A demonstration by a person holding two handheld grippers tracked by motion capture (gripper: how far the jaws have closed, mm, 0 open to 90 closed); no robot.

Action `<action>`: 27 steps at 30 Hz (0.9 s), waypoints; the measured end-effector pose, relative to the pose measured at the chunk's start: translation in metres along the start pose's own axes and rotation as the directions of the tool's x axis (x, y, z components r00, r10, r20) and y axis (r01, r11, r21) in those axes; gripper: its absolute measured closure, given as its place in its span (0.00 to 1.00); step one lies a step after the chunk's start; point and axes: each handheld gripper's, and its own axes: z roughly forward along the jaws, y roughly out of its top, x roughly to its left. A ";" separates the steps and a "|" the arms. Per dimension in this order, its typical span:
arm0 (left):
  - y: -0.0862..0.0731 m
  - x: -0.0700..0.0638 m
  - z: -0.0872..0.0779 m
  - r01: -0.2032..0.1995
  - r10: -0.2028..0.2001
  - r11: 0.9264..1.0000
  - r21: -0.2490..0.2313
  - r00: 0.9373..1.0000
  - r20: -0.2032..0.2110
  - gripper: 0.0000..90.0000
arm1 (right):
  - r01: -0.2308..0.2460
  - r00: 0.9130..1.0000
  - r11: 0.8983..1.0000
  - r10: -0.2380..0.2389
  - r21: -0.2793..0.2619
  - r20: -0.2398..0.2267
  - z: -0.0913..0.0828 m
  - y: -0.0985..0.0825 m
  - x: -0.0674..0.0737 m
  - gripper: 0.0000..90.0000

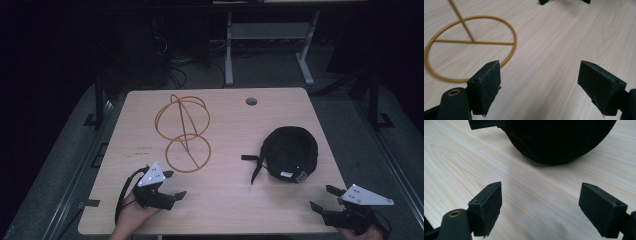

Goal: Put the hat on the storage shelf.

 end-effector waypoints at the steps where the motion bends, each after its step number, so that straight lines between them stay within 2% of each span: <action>1: 0.001 -0.001 0.002 0.000 0.000 1.000 -0.002 1.000 0.009 0.20 | 0.000 1.000 1.000 0.000 0.000 0.000 0.000 0.000 0.000 0.20; 3: 0.004 -0.003 0.005 -0.003 0.003 1.000 0.006 1.000 0.026 0.20 | -0.003 1.000 1.000 0.003 -0.005 0.003 0.000 -0.001 -0.001 0.20; 4: 0.007 -0.006 0.009 -0.006 0.005 1.000 0.012 0.999 0.048 0.20 | -0.006 1.000 1.000 0.006 -0.007 0.004 0.000 -0.001 -0.002 0.20; 5: 0.007 -0.006 0.009 -0.006 0.005 1.000 0.012 0.999 0.048 0.20 | -0.006 1.000 1.000 0.006 -0.007 0.004 0.000 -0.001 -0.002 0.20; 9: 0.016 -0.016 0.016 -0.034 0.033 0.999 0.016 0.997 0.076 0.20 | -0.017 1.000 1.000 0.017 -0.010 0.011 -0.001 -0.002 -0.003 0.20; 13: 0.031 -0.025 0.025 -0.063 0.061 0.998 0.017 0.992 0.115 0.20 | -0.010 1.000 1.000 0.010 -0.023 0.013 -0.004 0.001 0.000 0.20; 15: 0.042 -0.030 0.029 -0.073 0.072 0.997 0.001 0.988 0.138 0.20 | -0.011 1.000 1.000 0.011 -0.023 0.012 -0.004 0.002 0.000 0.20; 16: 0.052 -0.034 0.032 -0.090 0.091 0.996 -0.011 0.984 0.151 0.20 | -0.013 1.000 1.000 0.014 -0.026 0.013 -0.004 0.001 0.000 0.20; 17: 0.052 -0.034 0.032 -0.090 0.091 0.996 -0.011 0.984 0.151 0.21 | -0.013 1.000 1.000 0.014 -0.026 0.013 -0.004 0.001 0.000 0.20; 20: 0.069 -0.041 0.040 -0.122 0.124 0.992 -0.022 0.978 0.167 0.21 | -0.014 1.000 1.000 0.014 -0.027 0.012 -0.005 0.001 -0.001 0.20; 27: 0.094 -0.050 0.061 -0.158 0.156 0.987 -0.011 0.964 0.216 0.21 | -0.019 1.000 0.999 0.019 -0.030 0.010 -0.006 0.001 -0.001 0.20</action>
